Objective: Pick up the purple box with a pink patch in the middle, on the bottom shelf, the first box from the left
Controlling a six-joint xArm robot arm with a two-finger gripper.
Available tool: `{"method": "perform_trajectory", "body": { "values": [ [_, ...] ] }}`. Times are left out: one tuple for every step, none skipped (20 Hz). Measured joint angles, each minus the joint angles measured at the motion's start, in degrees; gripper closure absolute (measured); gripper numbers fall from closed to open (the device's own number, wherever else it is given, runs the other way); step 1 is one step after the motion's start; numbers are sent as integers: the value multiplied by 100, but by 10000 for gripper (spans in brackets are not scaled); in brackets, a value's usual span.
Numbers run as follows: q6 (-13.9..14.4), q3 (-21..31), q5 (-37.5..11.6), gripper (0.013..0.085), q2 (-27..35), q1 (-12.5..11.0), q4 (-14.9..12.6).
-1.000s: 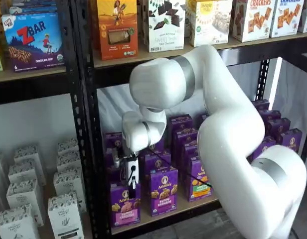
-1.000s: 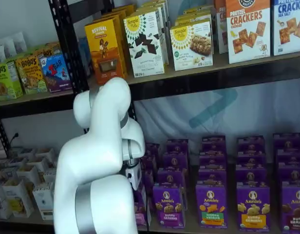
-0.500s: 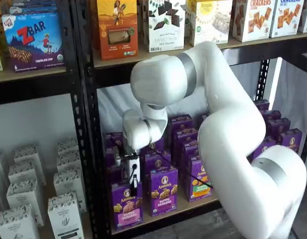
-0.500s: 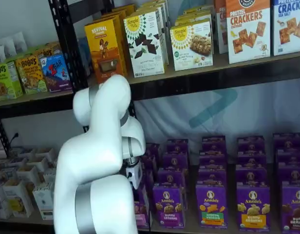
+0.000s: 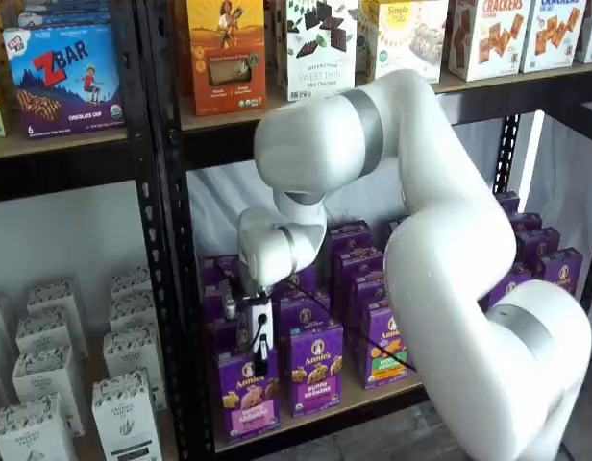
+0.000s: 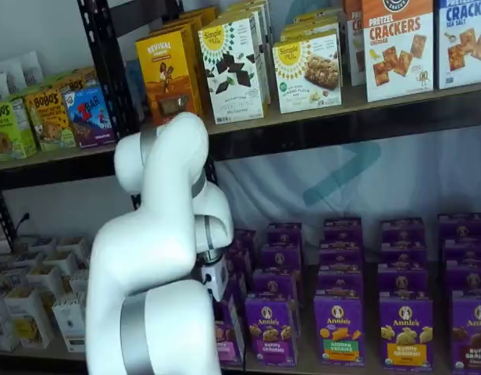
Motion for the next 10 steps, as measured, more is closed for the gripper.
{"method": "perform_trajectory", "body": {
  "values": [
    [27, 87, -7, 650, -68, 0, -30],
    [45, 168, -10, 650, -136, 1, -50],
    [50, 261, -10, 650, -213, 5, -53],
    [38, 356, 1, 650, -293, 8, -37],
    [34, 454, 8, 650, -377, 11, -29],
    [60, 608, -1, 650, -500, 13, -55],
    [91, 714, -11, 650, -587, 14, -89],
    [133, 845, -25, 650, -693, 16, -134],
    [167, 996, -49, 650, -817, 21, -168],
    [192, 1188, -81, 650, -977, 30, -188]
  ]
}}
